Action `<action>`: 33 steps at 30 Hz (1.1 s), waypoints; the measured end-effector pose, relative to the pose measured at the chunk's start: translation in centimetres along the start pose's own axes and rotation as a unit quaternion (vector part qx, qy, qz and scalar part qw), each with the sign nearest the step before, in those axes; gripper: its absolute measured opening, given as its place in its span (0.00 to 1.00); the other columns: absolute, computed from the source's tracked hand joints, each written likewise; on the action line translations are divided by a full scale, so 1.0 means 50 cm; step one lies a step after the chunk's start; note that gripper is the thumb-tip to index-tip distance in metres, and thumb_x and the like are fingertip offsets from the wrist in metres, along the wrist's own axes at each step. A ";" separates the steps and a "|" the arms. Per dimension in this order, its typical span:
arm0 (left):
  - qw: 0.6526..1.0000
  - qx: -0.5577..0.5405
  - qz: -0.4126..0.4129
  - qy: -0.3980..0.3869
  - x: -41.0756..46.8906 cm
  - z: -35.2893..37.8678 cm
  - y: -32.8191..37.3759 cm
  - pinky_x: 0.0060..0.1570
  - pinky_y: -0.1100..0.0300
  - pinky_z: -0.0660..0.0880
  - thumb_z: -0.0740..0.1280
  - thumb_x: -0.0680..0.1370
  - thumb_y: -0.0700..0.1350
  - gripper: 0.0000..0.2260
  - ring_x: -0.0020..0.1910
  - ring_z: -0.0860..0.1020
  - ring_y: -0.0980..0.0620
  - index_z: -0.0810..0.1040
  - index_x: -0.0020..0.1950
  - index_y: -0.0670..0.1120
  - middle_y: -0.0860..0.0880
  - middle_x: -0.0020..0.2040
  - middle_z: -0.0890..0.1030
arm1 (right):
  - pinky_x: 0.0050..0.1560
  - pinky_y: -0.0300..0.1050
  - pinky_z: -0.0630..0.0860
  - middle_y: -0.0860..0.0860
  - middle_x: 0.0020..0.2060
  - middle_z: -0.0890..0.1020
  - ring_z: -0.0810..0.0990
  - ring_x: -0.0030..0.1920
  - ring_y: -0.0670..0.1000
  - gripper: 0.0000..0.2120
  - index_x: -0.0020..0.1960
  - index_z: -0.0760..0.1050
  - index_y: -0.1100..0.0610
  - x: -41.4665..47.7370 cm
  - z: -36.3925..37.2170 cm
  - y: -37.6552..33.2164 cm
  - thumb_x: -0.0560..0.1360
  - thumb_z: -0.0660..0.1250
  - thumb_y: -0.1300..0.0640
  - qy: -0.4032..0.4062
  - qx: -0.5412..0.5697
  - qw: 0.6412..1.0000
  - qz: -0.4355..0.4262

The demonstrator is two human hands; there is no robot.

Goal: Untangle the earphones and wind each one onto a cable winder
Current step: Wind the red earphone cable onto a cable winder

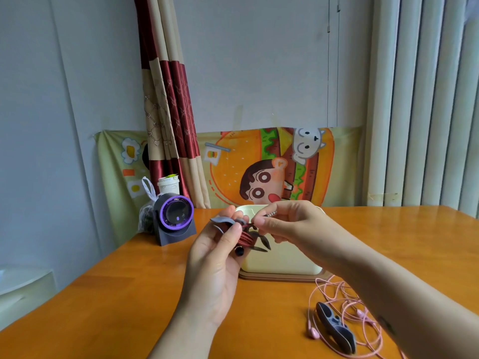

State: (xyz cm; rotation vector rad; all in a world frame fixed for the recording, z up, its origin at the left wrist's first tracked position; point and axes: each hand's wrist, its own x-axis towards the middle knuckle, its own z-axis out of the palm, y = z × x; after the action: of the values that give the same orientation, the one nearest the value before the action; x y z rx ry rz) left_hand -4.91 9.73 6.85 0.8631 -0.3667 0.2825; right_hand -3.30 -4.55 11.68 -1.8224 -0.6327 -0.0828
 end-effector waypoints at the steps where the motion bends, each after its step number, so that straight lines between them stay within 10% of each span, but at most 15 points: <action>1: 1.000 -0.005 -0.006 0.001 -0.001 0.003 0.002 0.47 0.56 0.78 0.64 0.69 0.39 0.11 0.42 0.83 0.55 0.80 0.50 0.45 0.50 0.41 0.84 | 0.37 0.32 0.71 0.46 0.33 0.82 0.76 0.35 0.39 0.06 0.44 0.81 0.55 -0.001 -0.002 -0.002 0.74 0.68 0.54 -0.001 -0.012 1.000 -0.007; 17: 0.998 0.049 -0.041 0.002 -0.005 0.017 0.003 0.40 0.60 0.75 0.62 0.73 0.33 0.18 0.35 0.80 0.58 0.78 0.59 0.50 0.53 0.35 0.80 | 0.39 0.38 0.74 0.50 0.31 0.79 0.75 0.33 0.45 0.18 0.47 0.79 0.65 0.008 -0.007 -0.005 0.66 0.72 0.51 -0.053 0.027 0.995 0.076; 25: 0.998 0.008 -0.064 -0.011 0.006 0.012 0.004 0.31 0.63 0.77 0.62 0.63 0.36 0.22 0.31 0.78 0.57 0.79 0.55 0.45 0.51 0.34 0.77 | 0.35 0.35 0.76 0.52 0.32 0.81 0.77 0.33 0.46 0.01 0.41 0.78 0.61 0.011 0.001 0.001 0.72 0.68 0.63 -0.108 0.172 0.973 0.112; 33: 0.997 0.013 -0.055 -0.045 -0.002 0.006 0.008 0.28 0.65 0.76 0.60 0.62 0.35 0.17 0.29 0.77 0.58 0.79 0.48 0.46 0.52 0.31 0.77 | 0.35 0.37 0.79 0.54 0.31 0.80 0.78 0.31 0.47 0.06 0.39 0.77 0.61 0.009 0.011 -0.006 0.74 0.67 0.67 -0.090 0.166 0.976 0.105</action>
State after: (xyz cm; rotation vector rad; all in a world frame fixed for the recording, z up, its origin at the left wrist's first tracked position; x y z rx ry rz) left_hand -5.21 9.75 7.28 0.9211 -0.3983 0.1470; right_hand -3.19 -3.82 11.90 -1.5694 -0.5381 0.3164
